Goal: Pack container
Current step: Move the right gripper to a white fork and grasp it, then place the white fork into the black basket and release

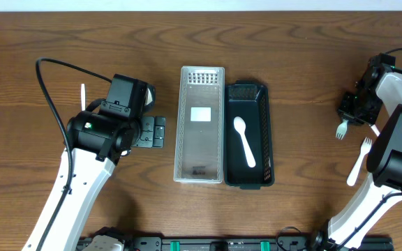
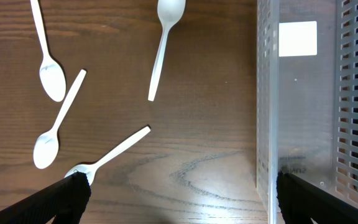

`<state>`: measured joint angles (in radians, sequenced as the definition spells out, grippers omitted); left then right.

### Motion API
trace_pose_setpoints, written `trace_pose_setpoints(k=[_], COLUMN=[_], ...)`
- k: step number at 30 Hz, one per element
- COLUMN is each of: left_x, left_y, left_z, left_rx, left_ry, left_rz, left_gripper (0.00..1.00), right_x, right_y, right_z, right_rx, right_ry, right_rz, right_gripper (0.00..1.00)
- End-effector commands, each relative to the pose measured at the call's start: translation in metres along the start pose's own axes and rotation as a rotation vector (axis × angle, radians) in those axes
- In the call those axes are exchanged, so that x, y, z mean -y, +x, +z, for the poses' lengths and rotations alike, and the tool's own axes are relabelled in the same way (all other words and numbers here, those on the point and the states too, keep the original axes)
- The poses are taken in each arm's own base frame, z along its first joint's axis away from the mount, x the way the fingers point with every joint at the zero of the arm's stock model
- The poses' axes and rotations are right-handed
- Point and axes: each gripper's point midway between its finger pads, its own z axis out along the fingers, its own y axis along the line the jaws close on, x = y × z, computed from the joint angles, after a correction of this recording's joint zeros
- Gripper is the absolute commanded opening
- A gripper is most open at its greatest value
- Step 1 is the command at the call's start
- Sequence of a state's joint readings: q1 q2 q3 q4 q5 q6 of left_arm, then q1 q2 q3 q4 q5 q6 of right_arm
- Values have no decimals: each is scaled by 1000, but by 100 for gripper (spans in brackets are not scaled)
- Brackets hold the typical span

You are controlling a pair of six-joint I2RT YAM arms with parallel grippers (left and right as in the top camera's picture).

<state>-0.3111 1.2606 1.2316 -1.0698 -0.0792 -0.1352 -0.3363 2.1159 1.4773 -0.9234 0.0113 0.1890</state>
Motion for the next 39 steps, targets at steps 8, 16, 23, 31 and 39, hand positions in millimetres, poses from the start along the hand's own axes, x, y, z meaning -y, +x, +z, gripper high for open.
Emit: trace_pose_setpoints(k=[8, 16, 23, 31, 39], left_x=[-3, -3, -3, -3, -3], left_y=[-3, -3, -3, -3, -2], left_z=[-3, -3, -3, -3, -2], left_rx=[10, 10, 10, 10, 5], left_ry=[-12, -12, -12, -12, -13], left_rz=[-17, -17, -16, -16, -16], left_gripper=[98, 98, 98, 98, 98], right_x=[-2, -49, -152, -232, -245], right_y=[5, -2, 37, 118, 169], right_z=[10, -64, -192, -199, -105], right_rx=[-32, 127, 394, 347, 162], right_ry=[-12, -53, -221, -304, -170], right_rz=[-2, -115, -314, -391, -470], right_gripper=[1, 1, 1, 1, 1])
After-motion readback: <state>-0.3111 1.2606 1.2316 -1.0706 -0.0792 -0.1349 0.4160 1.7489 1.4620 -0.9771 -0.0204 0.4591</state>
